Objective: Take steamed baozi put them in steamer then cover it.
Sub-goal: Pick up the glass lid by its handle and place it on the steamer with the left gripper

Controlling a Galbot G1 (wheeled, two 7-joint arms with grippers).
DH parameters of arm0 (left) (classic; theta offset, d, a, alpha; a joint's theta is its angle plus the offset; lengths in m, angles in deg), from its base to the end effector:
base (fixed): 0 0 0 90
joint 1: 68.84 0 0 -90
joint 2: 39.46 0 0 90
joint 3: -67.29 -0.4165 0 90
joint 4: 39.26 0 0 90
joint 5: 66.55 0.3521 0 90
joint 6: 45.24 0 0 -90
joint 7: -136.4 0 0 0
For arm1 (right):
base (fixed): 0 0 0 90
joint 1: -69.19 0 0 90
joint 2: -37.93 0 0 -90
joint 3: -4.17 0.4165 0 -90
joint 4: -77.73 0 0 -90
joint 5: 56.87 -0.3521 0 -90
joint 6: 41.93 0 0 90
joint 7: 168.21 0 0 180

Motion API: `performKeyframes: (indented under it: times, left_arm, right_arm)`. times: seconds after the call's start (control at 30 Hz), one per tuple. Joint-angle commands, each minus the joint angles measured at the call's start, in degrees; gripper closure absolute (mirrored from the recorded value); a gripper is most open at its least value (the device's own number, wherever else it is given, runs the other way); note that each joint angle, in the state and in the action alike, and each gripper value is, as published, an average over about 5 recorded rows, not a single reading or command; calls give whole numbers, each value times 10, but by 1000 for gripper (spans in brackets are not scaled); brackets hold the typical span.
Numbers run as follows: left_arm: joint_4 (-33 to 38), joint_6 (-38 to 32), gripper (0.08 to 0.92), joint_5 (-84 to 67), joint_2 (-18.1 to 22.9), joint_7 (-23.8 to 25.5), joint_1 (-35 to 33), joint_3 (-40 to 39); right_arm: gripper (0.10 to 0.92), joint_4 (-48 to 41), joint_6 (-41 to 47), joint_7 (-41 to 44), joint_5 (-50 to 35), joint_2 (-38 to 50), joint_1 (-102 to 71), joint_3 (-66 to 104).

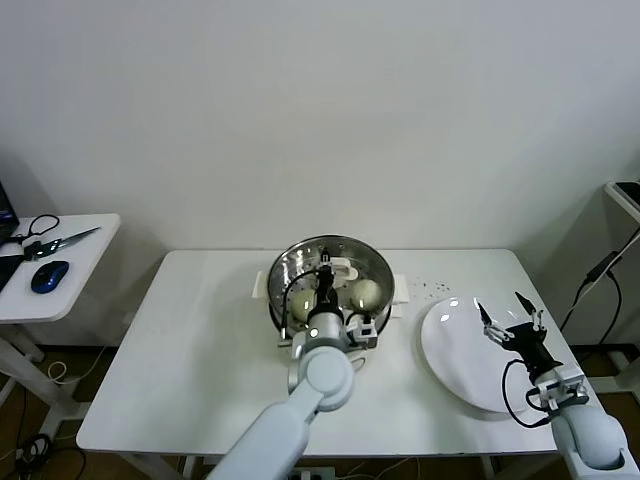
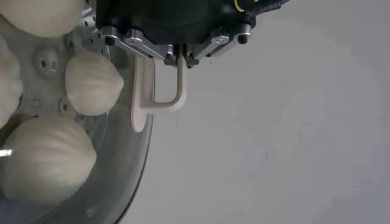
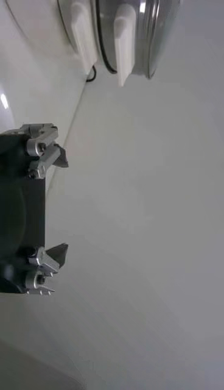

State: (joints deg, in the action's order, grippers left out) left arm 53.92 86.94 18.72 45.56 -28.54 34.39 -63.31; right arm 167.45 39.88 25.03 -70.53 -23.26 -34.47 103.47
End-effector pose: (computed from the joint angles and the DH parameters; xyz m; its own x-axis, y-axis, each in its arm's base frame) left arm 0.3549 -0.1935 -0.3432 -0.9988 -0.0218 0.0440 0.0436 0.0181 0.9989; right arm 0.2576 -0.2514 -0.4115 -0.9891 -0.1163 0.0900 -0.1367 0.9526 -0.2719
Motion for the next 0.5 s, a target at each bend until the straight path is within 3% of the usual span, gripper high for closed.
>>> performKeyframes:
  times: [0.03, 0.37, 0.5]
  left_arm:
    - [-3, 28, 849, 0, -4, 0, 2, -1]
    - [15, 21, 840, 15, -19, 28, 1, -3]
    - [38, 27, 758, 2, -35, 29, 0, -9]
  right_arm:
    - [203, -1, -1, 2, 10, -1, 0, 0]
    - [203, -1, -2, 3, 10, -2, 1, 1]
    - [203, -1, -2, 4, 10, -2, 2, 1]
